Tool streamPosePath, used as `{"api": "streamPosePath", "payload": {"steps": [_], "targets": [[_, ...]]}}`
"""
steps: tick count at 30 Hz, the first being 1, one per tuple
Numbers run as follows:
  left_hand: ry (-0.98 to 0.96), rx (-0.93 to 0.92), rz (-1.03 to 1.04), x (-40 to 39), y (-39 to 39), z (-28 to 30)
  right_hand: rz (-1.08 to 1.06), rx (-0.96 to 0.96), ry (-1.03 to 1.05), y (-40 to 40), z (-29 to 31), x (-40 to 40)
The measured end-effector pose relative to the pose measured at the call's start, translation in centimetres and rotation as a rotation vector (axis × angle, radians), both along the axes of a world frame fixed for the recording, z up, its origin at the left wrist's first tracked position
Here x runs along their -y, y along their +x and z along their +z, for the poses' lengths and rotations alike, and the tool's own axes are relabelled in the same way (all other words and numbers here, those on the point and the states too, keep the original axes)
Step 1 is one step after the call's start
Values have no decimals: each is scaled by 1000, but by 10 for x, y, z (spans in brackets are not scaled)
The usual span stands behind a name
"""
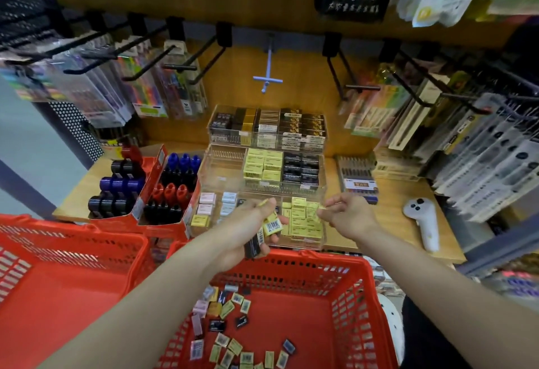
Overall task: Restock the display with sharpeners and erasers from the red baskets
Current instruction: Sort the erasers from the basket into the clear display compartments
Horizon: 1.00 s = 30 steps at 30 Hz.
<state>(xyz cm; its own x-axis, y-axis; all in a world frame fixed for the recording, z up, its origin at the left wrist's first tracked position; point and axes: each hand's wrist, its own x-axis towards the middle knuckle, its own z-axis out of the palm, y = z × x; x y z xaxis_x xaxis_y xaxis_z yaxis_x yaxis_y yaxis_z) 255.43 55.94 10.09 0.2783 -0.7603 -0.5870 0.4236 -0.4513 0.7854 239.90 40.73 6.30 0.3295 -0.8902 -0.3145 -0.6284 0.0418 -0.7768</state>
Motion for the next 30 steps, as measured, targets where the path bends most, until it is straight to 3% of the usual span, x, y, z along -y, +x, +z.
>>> {"api": "streamPosePath", "payload": {"steps": [9,16,22,30], "targets": [[5,49,13,-15,22,-6,129,-221,-296,11,-28,9],[-3,35,-2,-28,27,-6,290,-460,-646,1,-36,13],[-4,39,14,-29,26,-6,293,-429,-756,10,-42,14],[-17,-24,-61,-26,19,-1,211,-364,-720,15,-37,8]]}}
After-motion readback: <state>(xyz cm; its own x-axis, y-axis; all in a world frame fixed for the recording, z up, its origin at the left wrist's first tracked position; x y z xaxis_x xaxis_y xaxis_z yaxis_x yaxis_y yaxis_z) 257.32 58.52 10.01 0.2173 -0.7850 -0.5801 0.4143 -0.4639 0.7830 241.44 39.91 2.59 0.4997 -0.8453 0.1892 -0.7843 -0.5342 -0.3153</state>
